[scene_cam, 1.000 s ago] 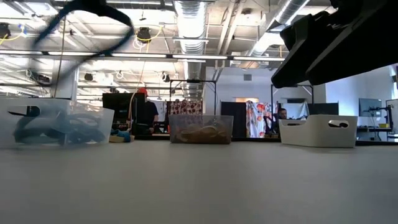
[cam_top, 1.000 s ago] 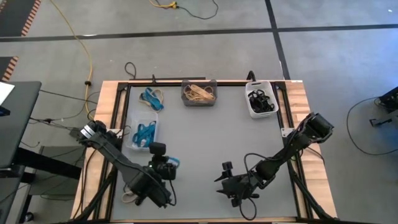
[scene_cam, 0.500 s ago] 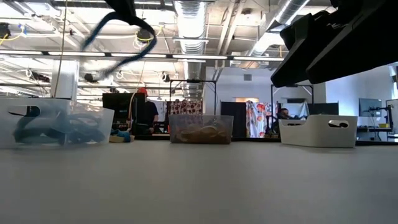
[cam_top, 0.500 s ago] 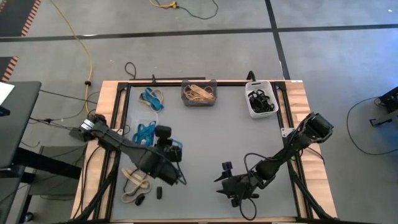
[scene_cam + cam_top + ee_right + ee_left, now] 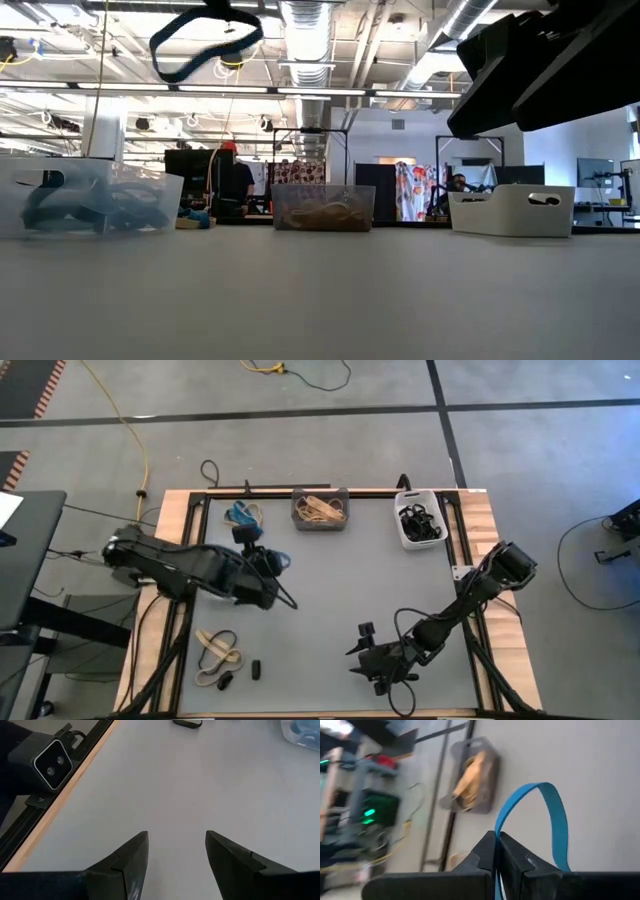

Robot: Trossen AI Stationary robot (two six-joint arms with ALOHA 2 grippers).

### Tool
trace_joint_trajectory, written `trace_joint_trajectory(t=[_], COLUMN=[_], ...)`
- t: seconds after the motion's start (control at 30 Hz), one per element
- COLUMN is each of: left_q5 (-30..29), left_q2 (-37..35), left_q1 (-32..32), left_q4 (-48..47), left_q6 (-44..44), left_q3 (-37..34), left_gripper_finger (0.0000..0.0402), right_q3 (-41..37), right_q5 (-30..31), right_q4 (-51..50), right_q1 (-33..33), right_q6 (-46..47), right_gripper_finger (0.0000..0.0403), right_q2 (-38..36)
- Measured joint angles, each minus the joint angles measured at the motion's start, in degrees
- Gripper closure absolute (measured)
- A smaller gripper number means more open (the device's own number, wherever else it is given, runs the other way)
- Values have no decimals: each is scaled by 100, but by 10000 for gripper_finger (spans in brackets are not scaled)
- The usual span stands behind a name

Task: Sort rubber bands into baskets
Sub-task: Put the blue rubber band into the transparent bin

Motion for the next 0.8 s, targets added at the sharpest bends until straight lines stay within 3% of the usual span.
trace_joint_trajectory(t=[0.17, 0.33, 0.53, 0.7, 0.8], left_q5=[566, 881, 753, 662, 905], left_q2=[-846, -1843, -2938, -3557, -3705], left_q1=[346, 701, 946, 1183, 1296], left_q4=[1166, 1740, 1806, 1749, 1670], left_q6=[440, 180, -663, -1309, -1533], left_q3=[-1127, -2523, -3798, -4376, -4595], left_gripper_finger=[401, 401, 401, 401, 401], right_q3=[0, 0, 0, 0, 0], right_q5=[0, 1, 1, 1, 1], right_q4=[3, 7, 8, 9, 27], right_q1=[0, 0, -2, -48, -50], right_q6=[2, 4, 2, 4, 4], right_gripper_finger=[179, 179, 179, 179, 179], right_q2=[0, 0, 0, 0, 0])
